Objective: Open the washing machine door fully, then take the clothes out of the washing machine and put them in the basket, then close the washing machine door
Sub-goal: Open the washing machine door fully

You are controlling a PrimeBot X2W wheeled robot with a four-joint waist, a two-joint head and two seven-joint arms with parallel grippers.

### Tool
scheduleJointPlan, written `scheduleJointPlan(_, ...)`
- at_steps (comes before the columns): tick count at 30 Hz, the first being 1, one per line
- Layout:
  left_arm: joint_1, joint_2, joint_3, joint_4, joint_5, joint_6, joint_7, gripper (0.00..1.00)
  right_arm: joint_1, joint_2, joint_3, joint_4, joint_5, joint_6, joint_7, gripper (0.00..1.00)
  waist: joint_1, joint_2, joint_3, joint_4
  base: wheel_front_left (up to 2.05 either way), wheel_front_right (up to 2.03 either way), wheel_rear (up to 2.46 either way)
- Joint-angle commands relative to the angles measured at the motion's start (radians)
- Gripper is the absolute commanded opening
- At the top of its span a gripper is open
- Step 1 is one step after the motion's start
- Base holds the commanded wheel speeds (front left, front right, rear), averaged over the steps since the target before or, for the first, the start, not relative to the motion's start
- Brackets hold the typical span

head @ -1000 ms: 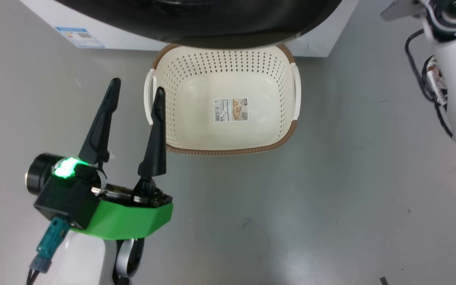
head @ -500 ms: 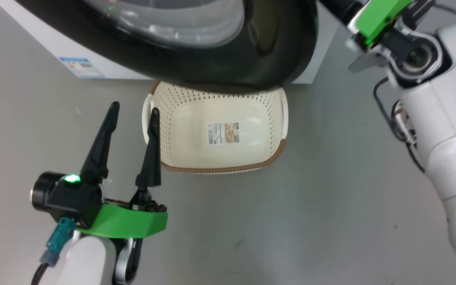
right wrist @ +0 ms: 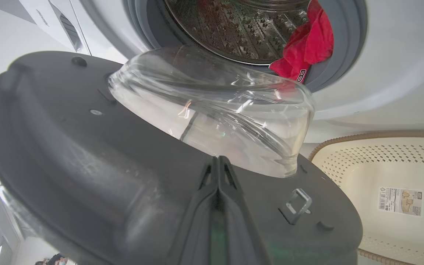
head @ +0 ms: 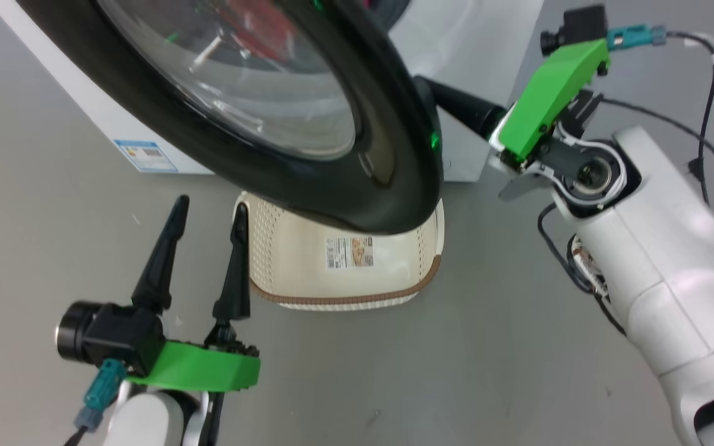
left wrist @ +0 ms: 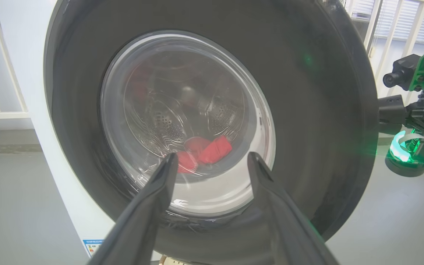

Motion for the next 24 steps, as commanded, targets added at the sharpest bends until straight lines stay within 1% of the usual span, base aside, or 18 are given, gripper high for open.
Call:
scheduleJointPlan(1, 0.015, 0.02, 0.034, -0.018, -0.005, 0.007, -0.004, 1.0, 0.024, 0.032, 0.019, -0.04, 0.016, 0.008, 0.008, 0.0, -0.0001, 0.0, -0.04, 0.009, 0.0, 0.0, 0.0)
scheduleJointPlan(14, 0.091, 0.021, 0.028, -0.023, -0.021, 0.034, 0.027, 1.0, 0.191, 0.035, 0.066, -0.083, 0.058, 0.008, 0.046, 0.0, -0.0001, 0.0, -0.169, 0.06, 0.0, 0.0, 0.0)
scheduleJointPlan(24, 0.121, 0.022, 0.018, -0.033, -0.033, 0.043, 0.05, 1.0, 0.261, 0.037, 0.094, -0.128, 0.081, 0.008, 0.065, 0.0, -0.0001, 0.0, -0.21, 0.126, 0.0, 0.0, 0.0)
